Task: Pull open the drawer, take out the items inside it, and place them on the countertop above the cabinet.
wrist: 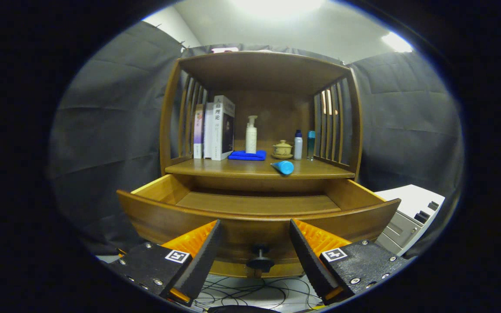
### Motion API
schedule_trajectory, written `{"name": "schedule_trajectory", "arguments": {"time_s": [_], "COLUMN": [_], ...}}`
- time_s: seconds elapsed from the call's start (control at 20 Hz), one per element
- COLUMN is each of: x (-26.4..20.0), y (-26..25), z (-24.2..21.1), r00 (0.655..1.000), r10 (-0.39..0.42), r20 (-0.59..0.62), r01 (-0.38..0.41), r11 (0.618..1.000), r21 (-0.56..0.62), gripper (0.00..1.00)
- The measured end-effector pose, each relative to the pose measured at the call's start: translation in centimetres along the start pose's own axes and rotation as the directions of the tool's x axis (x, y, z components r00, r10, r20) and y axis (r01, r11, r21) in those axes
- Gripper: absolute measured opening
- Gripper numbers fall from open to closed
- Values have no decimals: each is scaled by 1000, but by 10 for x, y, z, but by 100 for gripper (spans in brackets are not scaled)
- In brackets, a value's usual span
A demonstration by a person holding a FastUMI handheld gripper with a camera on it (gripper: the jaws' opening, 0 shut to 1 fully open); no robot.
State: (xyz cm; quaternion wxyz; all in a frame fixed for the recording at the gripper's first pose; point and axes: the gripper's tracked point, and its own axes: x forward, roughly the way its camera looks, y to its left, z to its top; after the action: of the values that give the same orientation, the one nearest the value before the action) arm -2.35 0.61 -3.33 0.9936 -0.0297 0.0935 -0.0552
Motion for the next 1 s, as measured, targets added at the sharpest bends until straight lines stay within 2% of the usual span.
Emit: {"name": "schedule_trajectory", "arguments": {"time_s": [0.15,0.4,0.7,1.0], "x": [7,22,24,33], "y": [9,5,4,0], "z": [-23,-34,-31,-29], "r00": [1000,999,999,1000], "r10": [8,-8,-30,-6], "r20": [-27,-47,-33,-27], "r01": [-9,8,31,6], "r11": [999,1000,999,1000], "r21": [-32,3,29,28], "gripper": [95,95,95,95]}}
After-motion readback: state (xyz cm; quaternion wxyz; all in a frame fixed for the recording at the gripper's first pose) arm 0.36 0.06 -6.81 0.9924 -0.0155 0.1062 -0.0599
